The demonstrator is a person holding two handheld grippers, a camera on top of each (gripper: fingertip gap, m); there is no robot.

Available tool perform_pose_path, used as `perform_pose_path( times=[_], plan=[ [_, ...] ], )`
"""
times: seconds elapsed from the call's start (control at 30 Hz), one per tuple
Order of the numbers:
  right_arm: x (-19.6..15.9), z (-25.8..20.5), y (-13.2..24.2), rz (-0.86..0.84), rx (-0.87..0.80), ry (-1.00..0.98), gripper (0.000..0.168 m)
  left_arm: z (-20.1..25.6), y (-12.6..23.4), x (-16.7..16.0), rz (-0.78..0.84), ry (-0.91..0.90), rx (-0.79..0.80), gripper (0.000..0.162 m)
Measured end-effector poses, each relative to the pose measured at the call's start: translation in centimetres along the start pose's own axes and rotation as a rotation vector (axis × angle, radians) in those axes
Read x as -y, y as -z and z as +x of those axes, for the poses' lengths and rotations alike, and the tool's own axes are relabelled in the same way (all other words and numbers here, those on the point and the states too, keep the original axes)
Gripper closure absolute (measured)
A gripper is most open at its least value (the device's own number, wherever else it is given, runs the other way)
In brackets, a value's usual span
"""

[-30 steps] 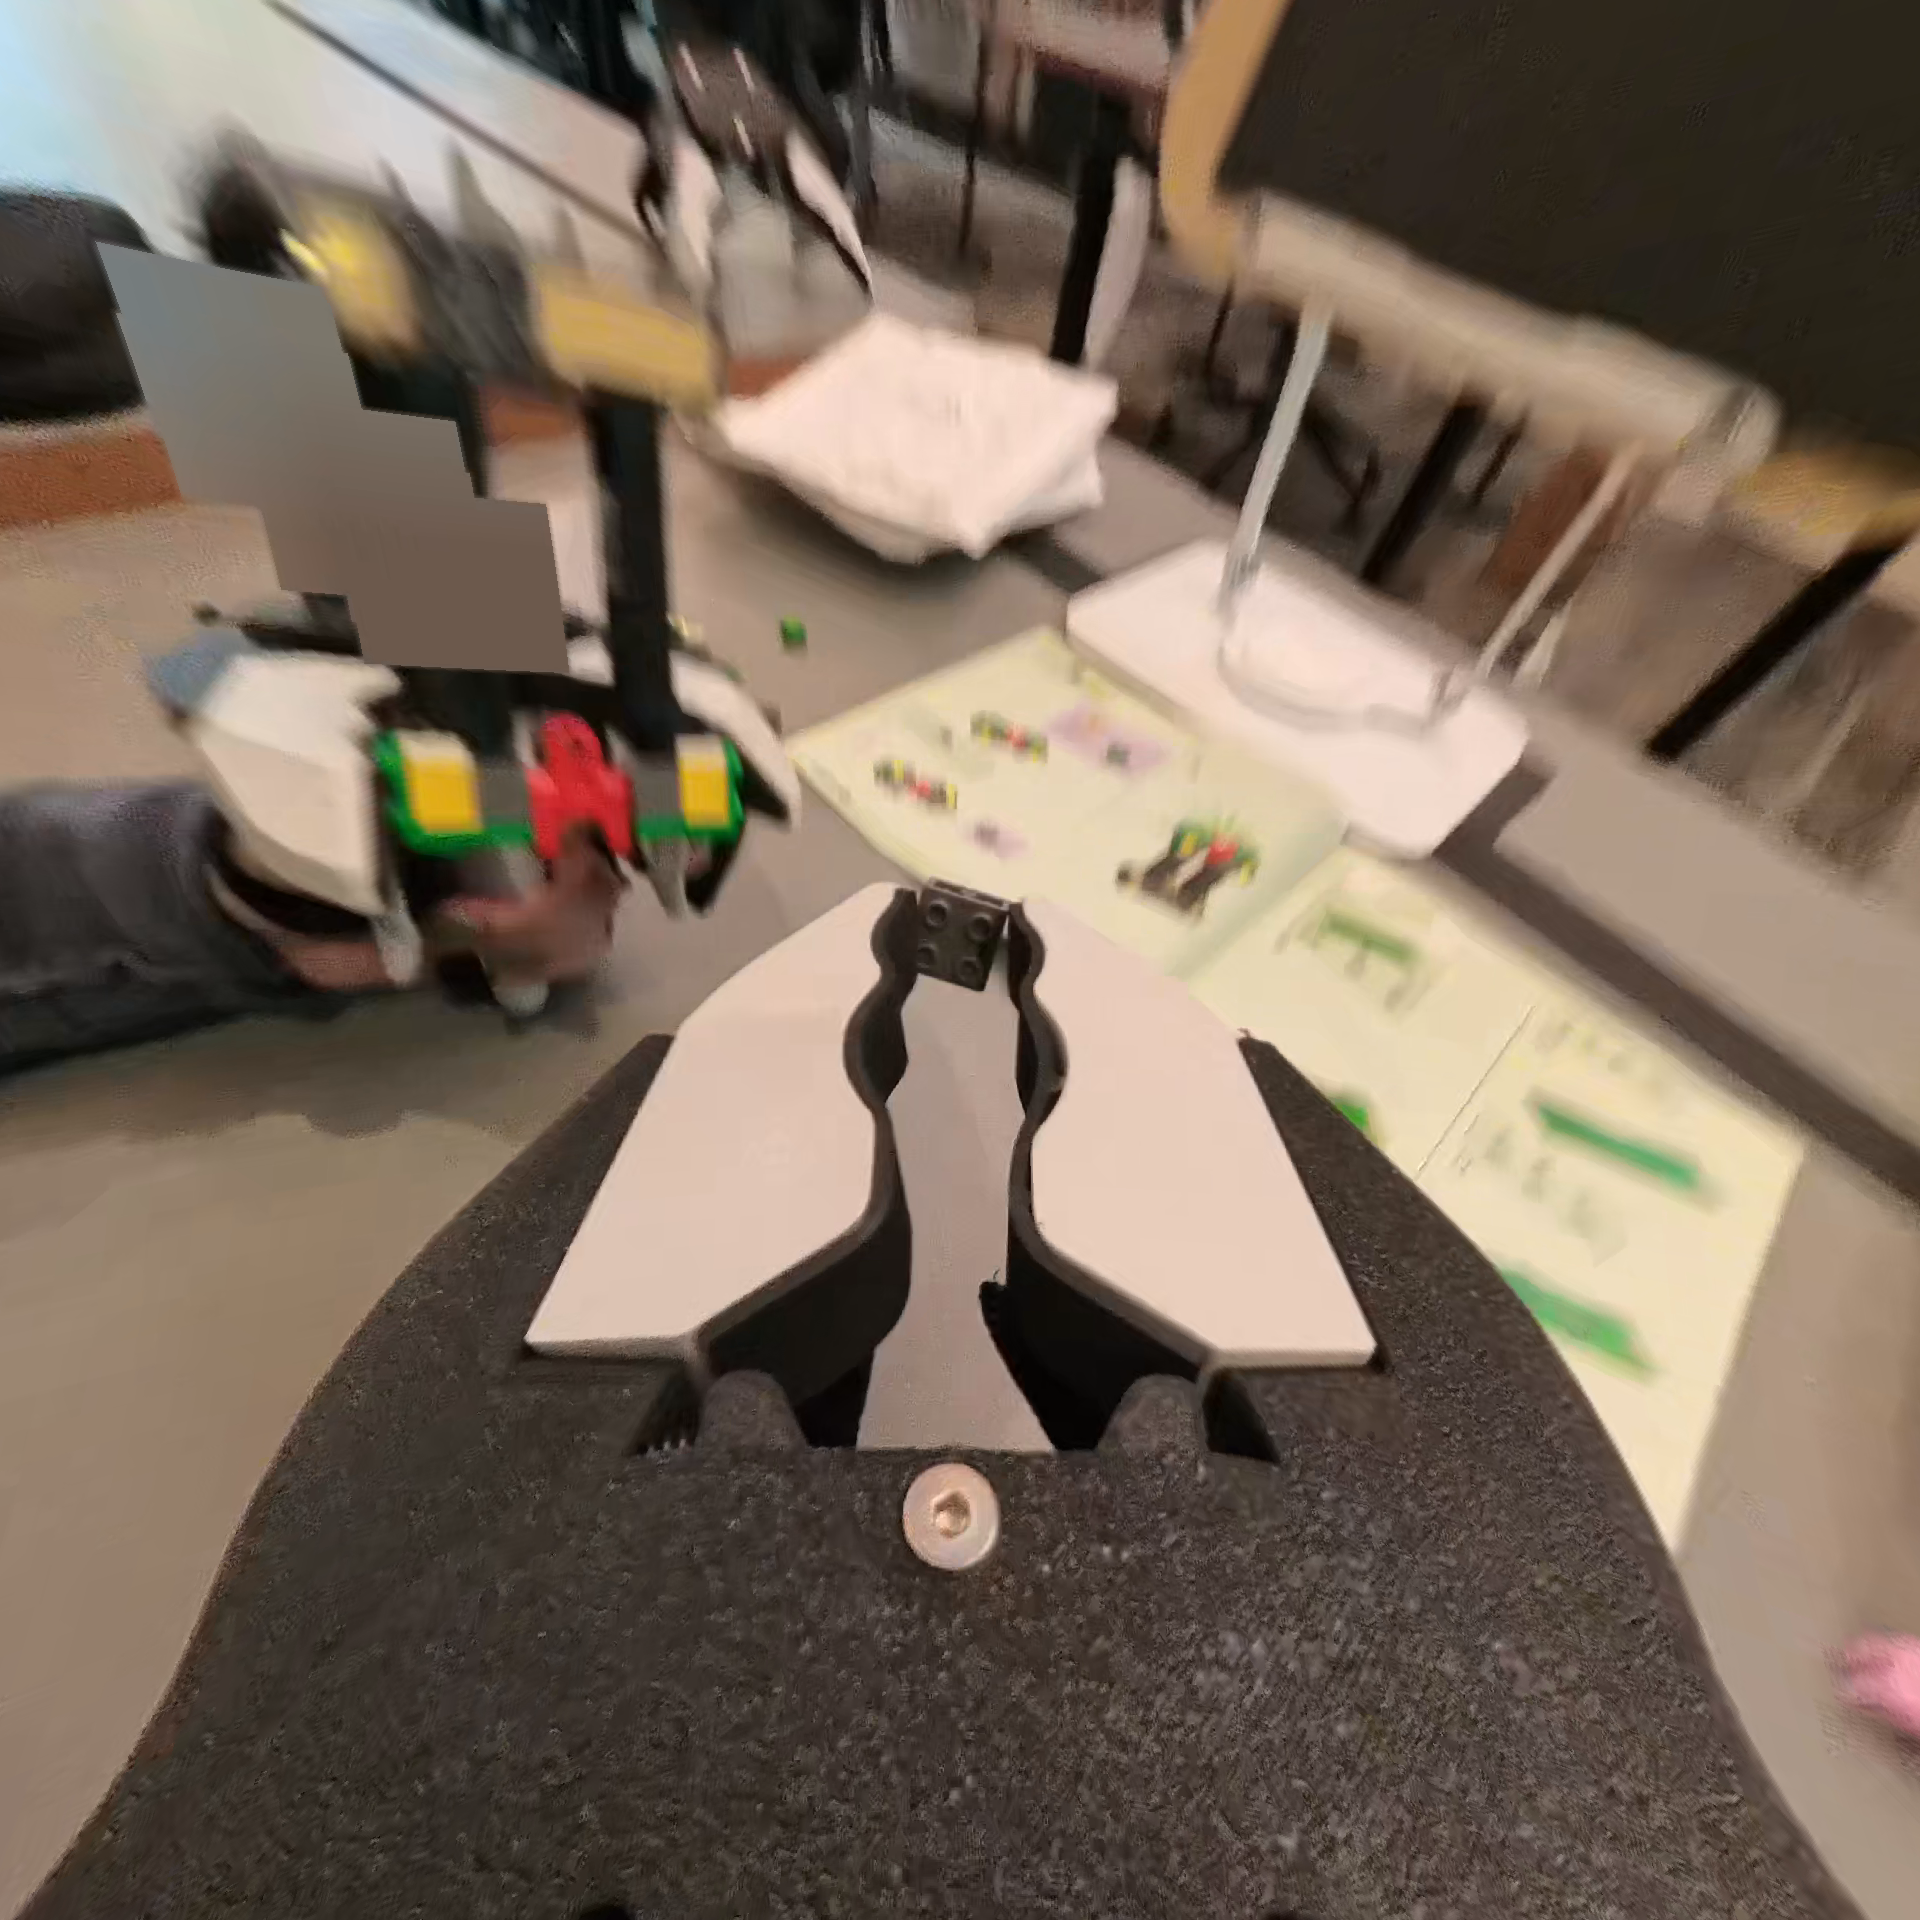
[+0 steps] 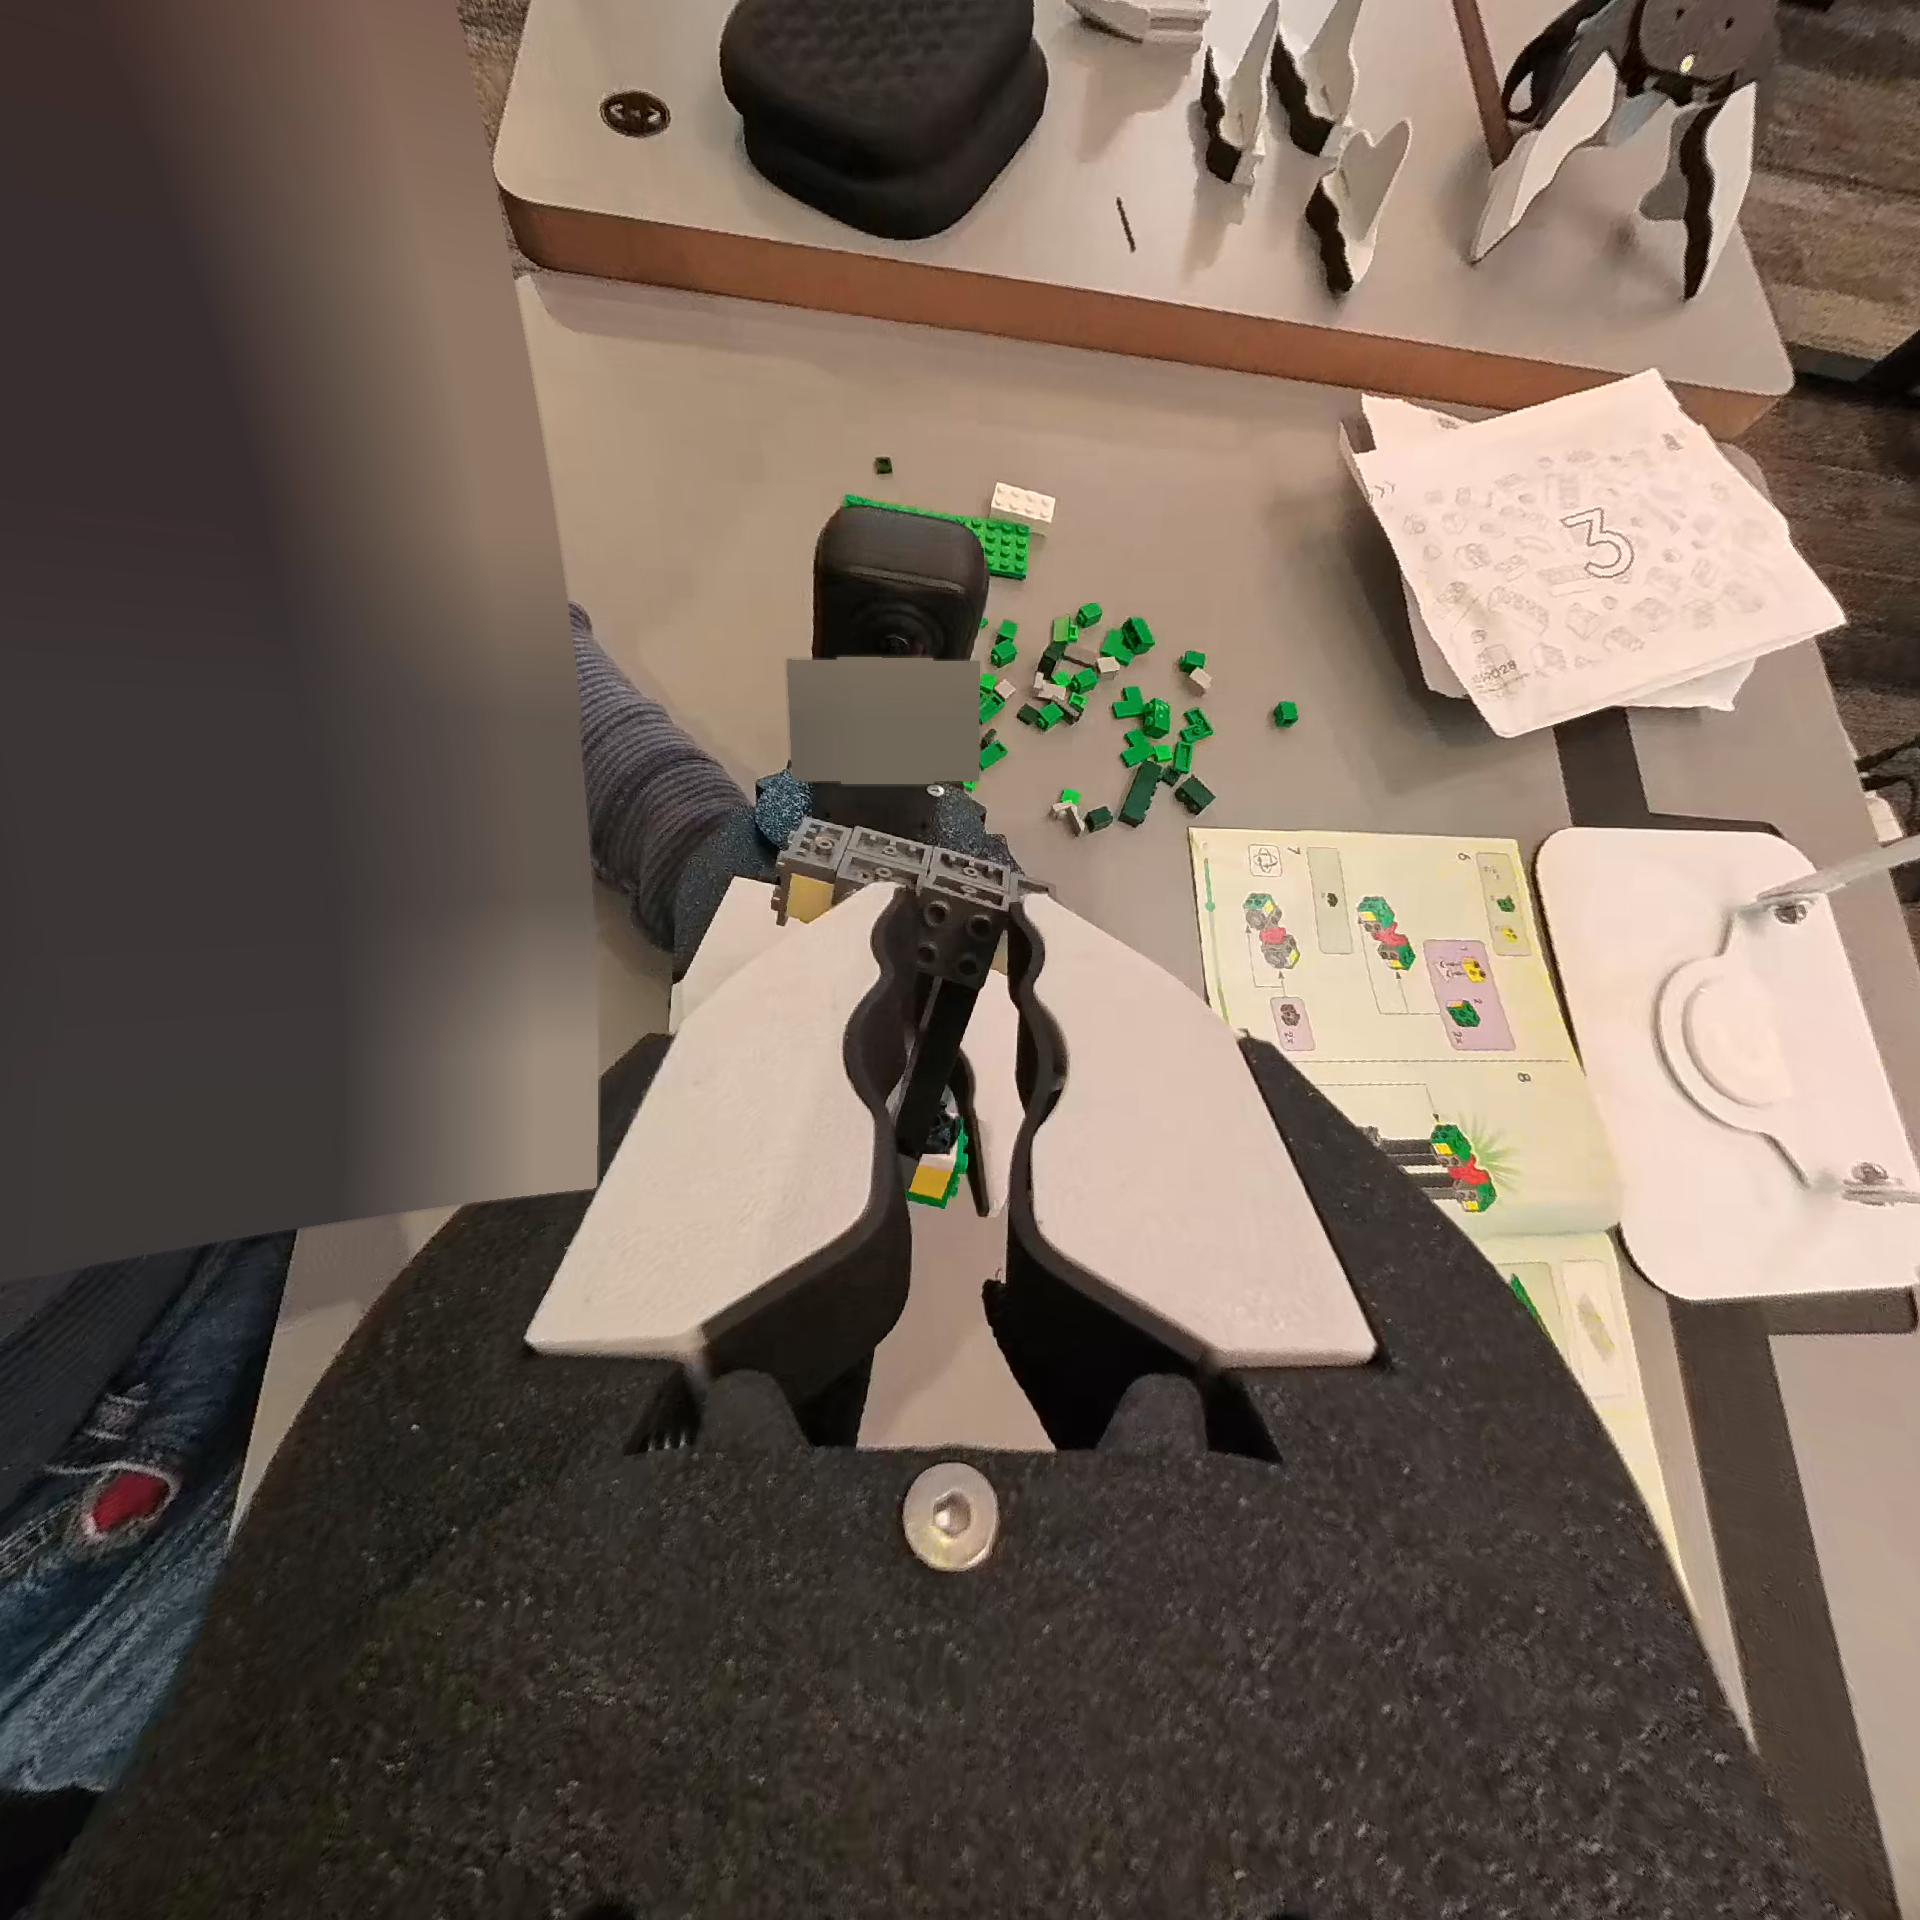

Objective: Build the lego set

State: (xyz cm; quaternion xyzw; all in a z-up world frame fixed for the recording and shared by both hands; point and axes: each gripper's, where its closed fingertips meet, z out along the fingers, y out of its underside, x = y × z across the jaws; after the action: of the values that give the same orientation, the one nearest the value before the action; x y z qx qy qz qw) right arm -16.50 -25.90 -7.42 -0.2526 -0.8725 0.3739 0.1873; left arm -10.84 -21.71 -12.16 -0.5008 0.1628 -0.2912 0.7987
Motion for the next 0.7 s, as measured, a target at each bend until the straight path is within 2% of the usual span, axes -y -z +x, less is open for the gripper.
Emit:
perform_pose_path(
  times=[0.7],
  plan=[
    [-1.1,0.3,-0.1,-0.098,-0.030,-0.033,0.152,0.1,-0.2,-0.9,-0.046,0.038,-0.025,0.100]
  ],
)
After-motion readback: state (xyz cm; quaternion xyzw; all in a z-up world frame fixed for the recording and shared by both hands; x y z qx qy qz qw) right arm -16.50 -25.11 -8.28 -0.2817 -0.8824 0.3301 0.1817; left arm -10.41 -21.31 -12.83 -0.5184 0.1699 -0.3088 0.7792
